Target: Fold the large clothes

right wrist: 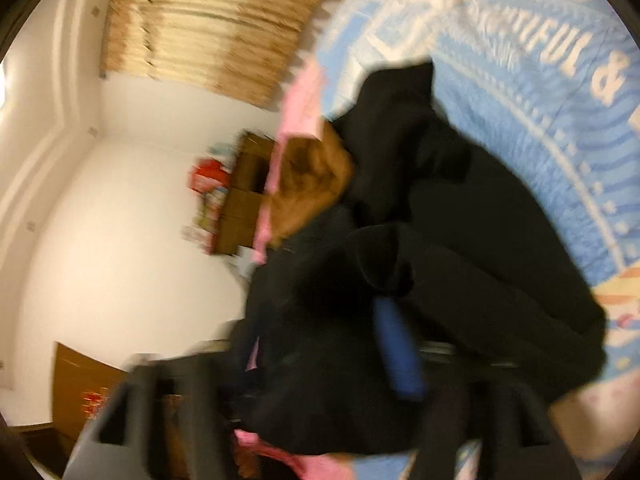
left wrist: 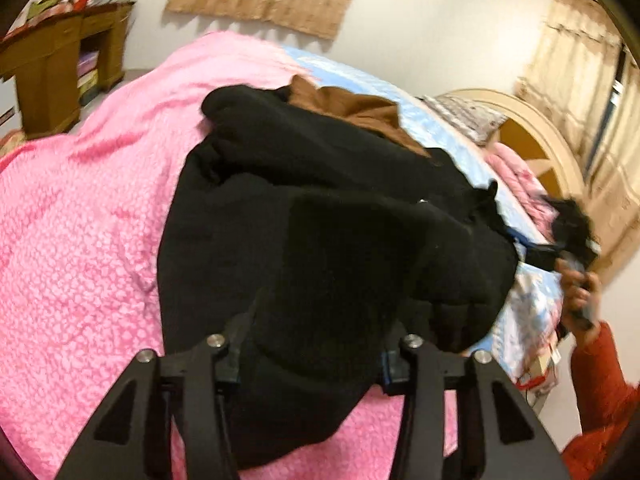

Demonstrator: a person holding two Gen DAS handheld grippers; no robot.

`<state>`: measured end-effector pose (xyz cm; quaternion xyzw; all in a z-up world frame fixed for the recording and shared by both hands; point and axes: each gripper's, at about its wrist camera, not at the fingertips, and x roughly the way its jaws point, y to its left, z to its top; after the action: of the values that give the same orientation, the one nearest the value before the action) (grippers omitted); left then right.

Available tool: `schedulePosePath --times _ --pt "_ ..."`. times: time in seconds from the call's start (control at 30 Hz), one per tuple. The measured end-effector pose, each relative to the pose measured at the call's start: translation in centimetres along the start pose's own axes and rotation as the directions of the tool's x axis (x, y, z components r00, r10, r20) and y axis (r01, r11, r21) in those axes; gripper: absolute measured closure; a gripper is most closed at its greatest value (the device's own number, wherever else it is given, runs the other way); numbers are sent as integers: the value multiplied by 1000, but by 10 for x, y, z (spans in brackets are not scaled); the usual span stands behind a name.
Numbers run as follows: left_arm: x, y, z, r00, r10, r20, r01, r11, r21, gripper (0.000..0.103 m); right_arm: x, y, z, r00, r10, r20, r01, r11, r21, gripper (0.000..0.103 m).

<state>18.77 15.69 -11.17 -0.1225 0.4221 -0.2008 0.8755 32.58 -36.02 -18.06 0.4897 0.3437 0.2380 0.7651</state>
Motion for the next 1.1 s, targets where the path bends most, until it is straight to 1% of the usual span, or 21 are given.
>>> schedulePosePath --times 0.07,0.1,0.17,0.2,0.23,0.3,0.4,0.47,0.5,0.57,0.6,0.7,0.73,0.77,0.8,0.83,0.9,0.93,1.0,1.03,1.1 --pt "6 6 1 1000 -20 -4 20 998 -58 54 -28 7 3 996 68 63 -66 997 -37 19" --pt "8 9 3 1000 -27 -5 26 996 -80 54 -42 13 3 993 57 107 -47 995 -87 19" --pt "9 11 4 1000 -27 -8 26 995 -99 52 -57 30 -2 986 -50 156 85 970 -228 19" --pt "9 10 7 1000 -23 -9 22 995 -95 50 -58 39 -6 981 -104 161 149 942 -302 19" --pt "8 7 8 1000 -12 -10 11 997 -80 48 -56 48 -11 973 -160 167 214 899 -383 19" --pt "8 1 10 1000 19 -10 -20 999 -37 43 -41 67 -25 949 -261 179 317 775 -547 19" --pt "6 0 11 1000 14 8 -14 1000 -26 38 -3 87 -43 904 -363 225 403 551 -731 19" --pt "4 1 11 1000 2 13 -2 1000 -22 38 20 88 -47 888 -391 241 418 468 -779 19" --pt "2 1 10 1000 3 17 -2 1000 -8 37 32 86 -45 885 -404 233 414 451 -791 19" --pt "-3 -2 6 999 26 25 -27 999 38 28 59 76 -41 882 -436 179 380 433 -817 19" --pt "-5 -4 6 999 37 29 -39 997 67 27 73 73 -41 878 -456 147 359 424 -831 19" --pt "-5 -7 12 999 41 26 -44 992 121 26 107 59 -39 839 -528 130 357 356 -863 19" --pt "-4 -8 15 999 47 27 -50 989 139 24 114 55 -40 832 -539 127 357 347 -867 25" --pt "-1 -9 18 998 53 27 -56 987 149 22 119 53 -39 827 -549 123 358 346 -867 35" --pt "1 -9 21 998 53 28 -57 986 156 21 121 51 -39 822 -558 115 360 351 -865 57" --pt "3 -9 24 999 40 31 -44 987 155 21 120 50 -39 820 -560 117 369 363 -856 67" --pt "3 -8 29 999 -9 44 3 990 139 21 110 53 -42 822 -551 148 391 356 -849 78" --pt "0 -10 30 998 -28 64 19 990 137 21 104 56 -44 820 -548 164 402 348 -847 79" --pt "-5 -13 32 993 -33 110 17 989 145 28 82 63 -47 826 -523 211 437 359 -825 80" --pt "-3 -13 34 993 -28 110 13 990 140 39 71 67 -46 829 -509 231 456 377 -806 80" --pt "7 -11 36 997 -32 73 24 993 112 56 47 70 -41 842 -471 264 485 445 -752 80"
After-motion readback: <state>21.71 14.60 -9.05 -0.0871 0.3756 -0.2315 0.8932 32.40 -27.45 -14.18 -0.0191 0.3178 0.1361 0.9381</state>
